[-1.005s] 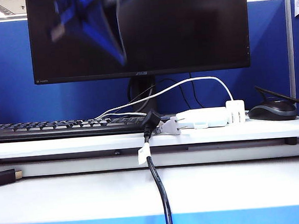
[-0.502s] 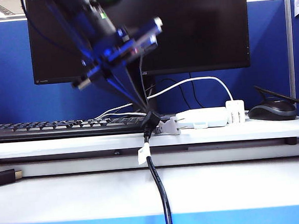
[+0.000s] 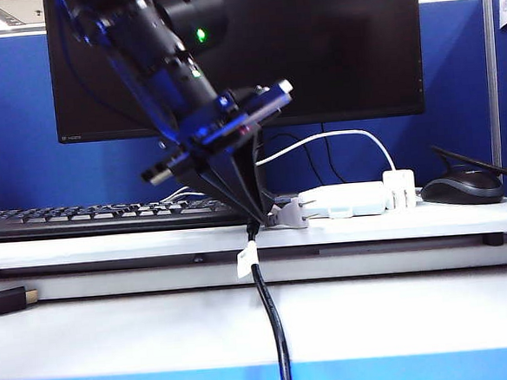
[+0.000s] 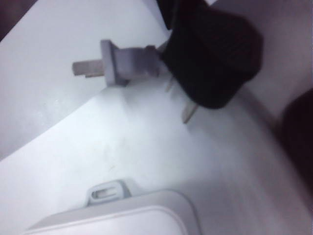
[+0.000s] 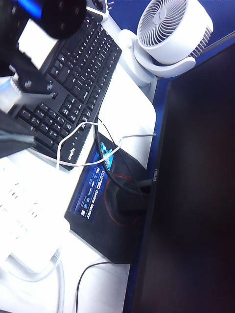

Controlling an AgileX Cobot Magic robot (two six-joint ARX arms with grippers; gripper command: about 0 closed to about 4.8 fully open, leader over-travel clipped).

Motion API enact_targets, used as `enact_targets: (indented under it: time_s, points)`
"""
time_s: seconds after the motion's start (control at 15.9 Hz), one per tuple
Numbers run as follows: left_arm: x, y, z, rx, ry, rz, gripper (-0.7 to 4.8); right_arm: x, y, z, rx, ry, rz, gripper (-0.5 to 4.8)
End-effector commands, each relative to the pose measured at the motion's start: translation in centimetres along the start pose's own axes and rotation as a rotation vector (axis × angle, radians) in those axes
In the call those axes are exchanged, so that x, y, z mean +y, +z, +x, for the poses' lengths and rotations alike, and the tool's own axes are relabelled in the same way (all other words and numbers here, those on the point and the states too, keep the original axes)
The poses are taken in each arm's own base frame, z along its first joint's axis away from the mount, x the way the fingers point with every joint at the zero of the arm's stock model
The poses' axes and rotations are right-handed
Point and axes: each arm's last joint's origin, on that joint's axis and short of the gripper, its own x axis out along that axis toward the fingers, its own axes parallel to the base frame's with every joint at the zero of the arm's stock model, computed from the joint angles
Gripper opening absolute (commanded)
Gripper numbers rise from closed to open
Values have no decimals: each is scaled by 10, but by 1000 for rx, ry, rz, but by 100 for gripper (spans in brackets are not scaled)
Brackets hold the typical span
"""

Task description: Unplug the white charger from the socket, then place it next to the socket.

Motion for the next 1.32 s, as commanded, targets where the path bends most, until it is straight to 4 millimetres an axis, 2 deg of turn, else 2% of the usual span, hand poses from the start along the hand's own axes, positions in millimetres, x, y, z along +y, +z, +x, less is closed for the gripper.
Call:
enact_targets:
  time_s: [0.06,0.5,0.69,1.0,1.32]
  points:
    - [2,5,8,-44,-7,16,-5,5,5,-6,-32,9,-24,-8]
    - [9,13,29,-129,70,29,-5,11,8,-15,-56,11,-40,-8]
    - [10,15,32,-147,84,31,-5,11,8,-16,-55,12,-40,-8]
    - [4,13,18,-108,36,27,-5,11,8,-16,-56,11,-40,-8]
    - [-1,17,-1,-161,25,41,-5,11,8,-16,-55,12,-40,-8]
